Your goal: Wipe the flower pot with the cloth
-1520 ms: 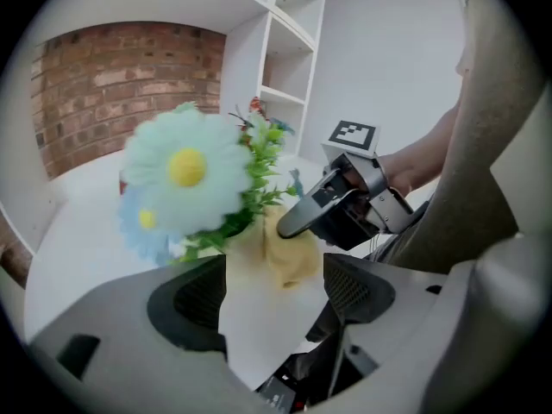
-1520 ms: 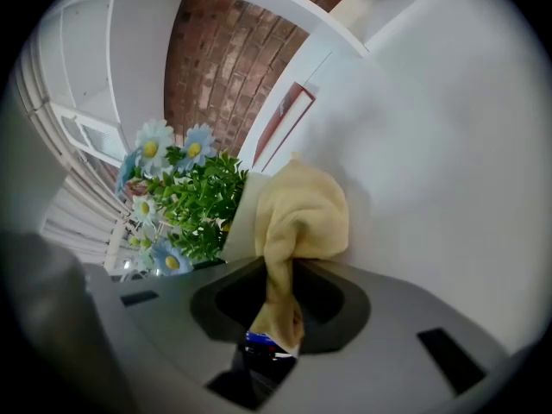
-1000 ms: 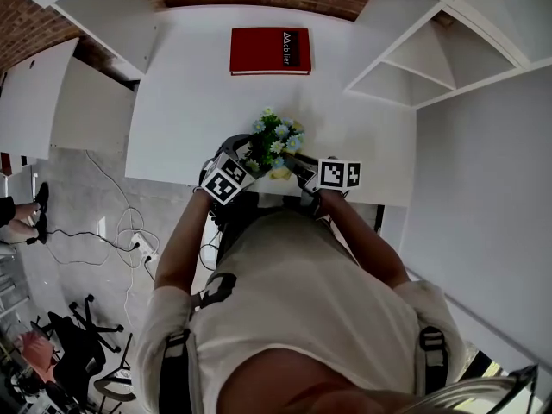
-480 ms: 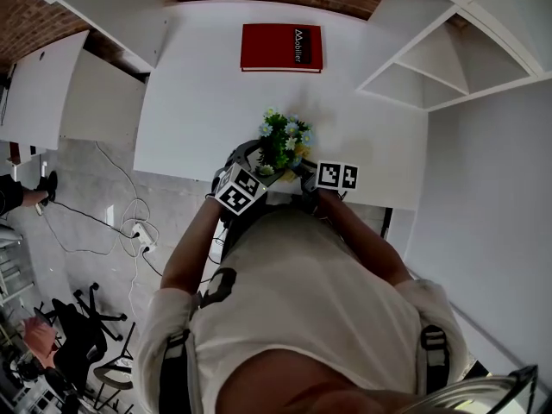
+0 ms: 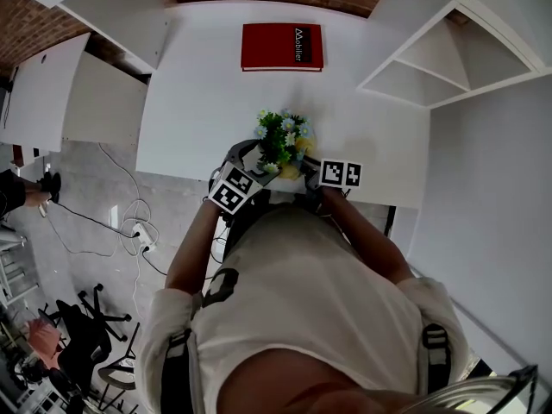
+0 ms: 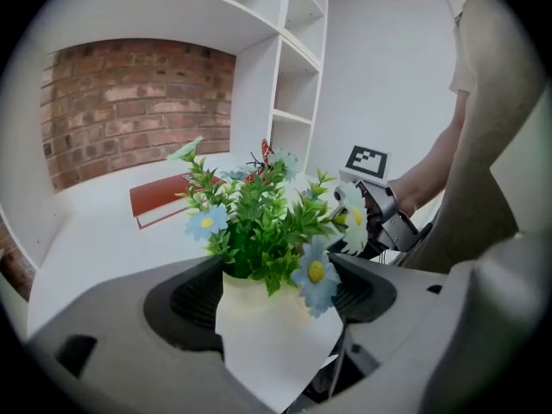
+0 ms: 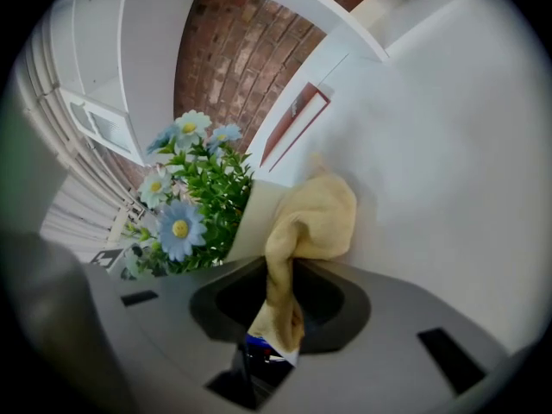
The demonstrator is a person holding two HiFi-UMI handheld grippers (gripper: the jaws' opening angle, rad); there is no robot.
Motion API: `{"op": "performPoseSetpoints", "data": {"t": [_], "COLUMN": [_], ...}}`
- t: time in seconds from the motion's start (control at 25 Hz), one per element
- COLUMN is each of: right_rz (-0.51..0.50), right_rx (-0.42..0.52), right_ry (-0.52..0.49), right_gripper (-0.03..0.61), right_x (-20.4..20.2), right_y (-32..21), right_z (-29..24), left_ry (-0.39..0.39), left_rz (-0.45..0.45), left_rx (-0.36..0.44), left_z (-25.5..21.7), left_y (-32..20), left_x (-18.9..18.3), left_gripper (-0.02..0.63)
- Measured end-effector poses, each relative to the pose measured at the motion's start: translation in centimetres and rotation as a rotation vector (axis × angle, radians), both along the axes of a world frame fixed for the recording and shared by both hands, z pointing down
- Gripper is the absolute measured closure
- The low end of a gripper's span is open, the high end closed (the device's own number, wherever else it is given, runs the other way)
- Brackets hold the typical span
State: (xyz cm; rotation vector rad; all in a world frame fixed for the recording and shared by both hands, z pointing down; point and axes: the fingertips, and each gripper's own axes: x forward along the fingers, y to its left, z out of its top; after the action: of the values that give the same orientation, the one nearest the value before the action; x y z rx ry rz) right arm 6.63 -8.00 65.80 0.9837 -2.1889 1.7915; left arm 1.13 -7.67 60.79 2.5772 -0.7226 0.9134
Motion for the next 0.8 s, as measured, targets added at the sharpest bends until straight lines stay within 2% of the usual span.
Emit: {"op": "performPoseSetpoints", "data": {"t": [0.16,0.24,0.36,0.56,0.68,0.8], "right_rz": [-0.042,-0.059,-0.073,-0.032,-0.022,-0.007], "right_rx": [0.105,0.154,0.185,0.113,0.059,0.045], "right_ry": [-0.056,-0.08,-0.068,-0.022,0.027,0.038], "right_gripper": [0.482,0.482,0.482,0.482,0.482,0.483], "right_x": [-0.4,-0.8,-1.1,-0.4,-0.2,-0.2], "right_y": [-0.7,-1.2,-1.4,0.0,1.2,1.0], "right_z": [-4.0,-6.0,-6.7,-3.2,-0.6,0.2], "left_ry": [-0.02,0.003,0.014,-0.003,0.035,0.064], "left_rz": [0.028,0.016,0.0,0.024,0.005,-0.01], "left_rx": [-0.004,-0.002,-0.001,0.005,-0.019,-0.025], "left_z": [1.4,1.2,1.1,1.1,1.2,1.0], "left_y": [-0.1,-0.2,0.0,1.7,2.4,2.5], "left_x": [-0.1,0.3,0.9,1.9,2.4,2.5], "left_gripper": [0.253,0.255,0.255,0.255,0.255,0.255]}}
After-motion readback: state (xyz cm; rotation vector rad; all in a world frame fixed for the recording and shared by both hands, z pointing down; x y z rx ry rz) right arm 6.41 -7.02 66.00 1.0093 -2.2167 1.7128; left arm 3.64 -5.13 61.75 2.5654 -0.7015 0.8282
